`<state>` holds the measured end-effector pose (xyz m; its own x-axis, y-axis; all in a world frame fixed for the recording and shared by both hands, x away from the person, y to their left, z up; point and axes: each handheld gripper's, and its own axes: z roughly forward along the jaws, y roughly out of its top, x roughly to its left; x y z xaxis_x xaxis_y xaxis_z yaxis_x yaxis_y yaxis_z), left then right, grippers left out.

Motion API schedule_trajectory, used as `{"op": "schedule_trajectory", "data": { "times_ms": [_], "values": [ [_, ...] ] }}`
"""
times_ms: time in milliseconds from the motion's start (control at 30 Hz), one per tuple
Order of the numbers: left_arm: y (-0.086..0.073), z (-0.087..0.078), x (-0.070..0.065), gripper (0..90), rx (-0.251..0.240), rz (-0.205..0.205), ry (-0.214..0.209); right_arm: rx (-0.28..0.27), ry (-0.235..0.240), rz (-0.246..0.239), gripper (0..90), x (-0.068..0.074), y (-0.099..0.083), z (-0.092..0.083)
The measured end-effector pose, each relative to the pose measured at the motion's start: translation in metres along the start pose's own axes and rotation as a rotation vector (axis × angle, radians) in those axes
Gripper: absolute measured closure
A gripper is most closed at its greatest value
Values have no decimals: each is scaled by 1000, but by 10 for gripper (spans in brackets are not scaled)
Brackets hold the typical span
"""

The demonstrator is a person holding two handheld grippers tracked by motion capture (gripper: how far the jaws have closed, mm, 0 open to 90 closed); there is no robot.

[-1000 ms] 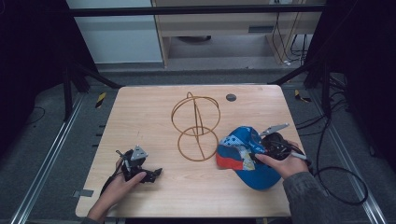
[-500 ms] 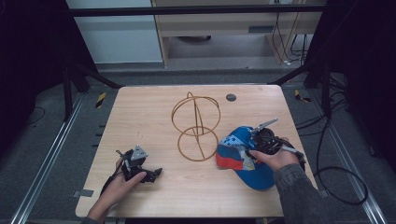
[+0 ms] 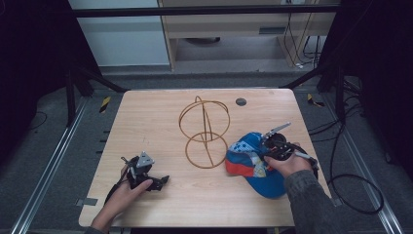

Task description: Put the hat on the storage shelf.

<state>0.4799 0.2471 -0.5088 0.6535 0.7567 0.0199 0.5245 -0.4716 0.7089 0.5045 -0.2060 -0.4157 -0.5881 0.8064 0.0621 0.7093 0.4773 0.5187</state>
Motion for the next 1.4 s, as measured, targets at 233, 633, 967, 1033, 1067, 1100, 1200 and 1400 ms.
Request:
{"op": "schedule_trajectory", "data": {
  "times_ms": [233,633,967,1033,1067,1100,1200,1400],
  "values": [
    [0,0,0,0,0,0,0,-41,3,-19,900,0,0,-24],
    [0,0,0,0,0,0,0,-120,4,-32,900,1,-3,-63],
    [0,0,0,0,0,-1,1,-152,-10,-27,900,-5,-5,-81],
    [0,0,0,0,0,-1,0,-161,-10,-29,900,-6,-6,-84],
    [0,0,0,0,0,-2,0,-167,-14,-32,900,-7,-6,-88],
    [0,0,0,0,0,-1,1,-167,-14,-32,900,-7,-6,-88],
    [0,0,0,0,0,-1,0,-183,-12,-24,900,-9,-5,-97],
    [0,0,0,0,0,-1,0,-200,-15,-32,900,-11,-3,-105]
  ]
}}
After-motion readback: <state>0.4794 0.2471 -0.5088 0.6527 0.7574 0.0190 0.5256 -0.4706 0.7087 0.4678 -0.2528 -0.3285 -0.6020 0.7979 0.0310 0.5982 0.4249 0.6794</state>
